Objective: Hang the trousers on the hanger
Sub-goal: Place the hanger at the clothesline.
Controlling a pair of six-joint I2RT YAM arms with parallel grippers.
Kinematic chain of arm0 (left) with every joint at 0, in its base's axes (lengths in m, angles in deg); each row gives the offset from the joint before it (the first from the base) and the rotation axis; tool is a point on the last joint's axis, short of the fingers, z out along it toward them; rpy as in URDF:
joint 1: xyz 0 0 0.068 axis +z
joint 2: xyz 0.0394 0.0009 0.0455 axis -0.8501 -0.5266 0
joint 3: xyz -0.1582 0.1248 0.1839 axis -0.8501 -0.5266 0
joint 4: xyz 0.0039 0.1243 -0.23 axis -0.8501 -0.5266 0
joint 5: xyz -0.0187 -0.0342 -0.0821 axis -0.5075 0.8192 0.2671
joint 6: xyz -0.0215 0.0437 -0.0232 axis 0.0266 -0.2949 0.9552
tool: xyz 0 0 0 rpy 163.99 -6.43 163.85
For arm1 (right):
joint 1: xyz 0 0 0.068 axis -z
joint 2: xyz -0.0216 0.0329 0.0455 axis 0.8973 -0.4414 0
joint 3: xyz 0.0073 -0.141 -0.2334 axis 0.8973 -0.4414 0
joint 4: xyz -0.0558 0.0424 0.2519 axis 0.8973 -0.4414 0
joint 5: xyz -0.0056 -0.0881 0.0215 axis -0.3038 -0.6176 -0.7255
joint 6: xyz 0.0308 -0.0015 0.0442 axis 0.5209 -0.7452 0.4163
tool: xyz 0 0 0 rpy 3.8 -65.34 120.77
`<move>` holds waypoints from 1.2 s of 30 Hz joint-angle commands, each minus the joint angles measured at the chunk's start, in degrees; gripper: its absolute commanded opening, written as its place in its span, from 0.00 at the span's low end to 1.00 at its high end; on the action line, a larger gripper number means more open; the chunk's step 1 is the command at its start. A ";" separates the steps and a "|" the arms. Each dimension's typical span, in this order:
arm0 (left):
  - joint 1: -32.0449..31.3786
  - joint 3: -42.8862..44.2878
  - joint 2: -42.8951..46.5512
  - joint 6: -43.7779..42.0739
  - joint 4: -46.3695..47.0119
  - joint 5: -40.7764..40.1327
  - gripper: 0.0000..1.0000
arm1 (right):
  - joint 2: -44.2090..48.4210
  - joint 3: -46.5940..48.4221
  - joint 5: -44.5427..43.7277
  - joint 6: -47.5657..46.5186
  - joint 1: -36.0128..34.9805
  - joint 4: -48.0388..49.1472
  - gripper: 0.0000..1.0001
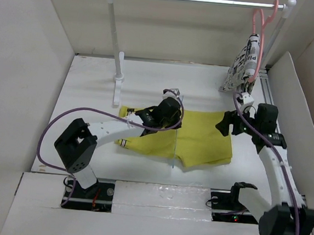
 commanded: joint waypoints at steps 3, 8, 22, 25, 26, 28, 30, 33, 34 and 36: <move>-0.16 13.10 6.77 -1.02 -5.72 -2.47 0.00 | 8.84 6.79 10.20 11.17 -10.56 2.68 0.82; -0.16 25.92 5.89 -2.16 -11.46 -1.51 0.00 | 9.28 11.01 4.67 22.61 -26.29 9.20 0.82; -0.16 45.73 3.60 -3.22 -19.82 2.98 0.00 | -1.52 16.91 -2.46 31.23 -36.86 26.86 0.77; -0.16 44.33 4.39 -3.22 -19.12 3.33 0.00 | -1.97 16.73 -3.25 33.51 -38.26 32.39 0.55; -0.16 43.97 4.40 -3.22 -19.11 3.33 0.00 | -1.97 16.73 -3.34 33.52 -38.26 32.41 0.47; 0.37 43.18 4.92 -3.31 -18.76 3.51 0.00 | -1.79 16.64 -3.69 34.83 -38.26 33.81 0.23; 1.07 41.95 5.45 -3.05 -18.15 3.86 0.00 | -1.53 16.38 -4.13 35.45 -38.26 34.34 0.10; 2.47 40.72 6.24 -2.26 -17.01 4.74 0.00 | -0.74 15.85 -5.36 38.51 -38.26 35.91 0.00; 2.48 40.63 6.42 -2.34 -16.48 5.70 0.00 | -0.48 15.94 -5.62 39.31 -38.26 36.18 0.00; 3.10 41.77 6.42 -3.74 -15.60 6.15 0.14 | -0.74 16.64 -5.53 41.15 -35.99 37.41 0.00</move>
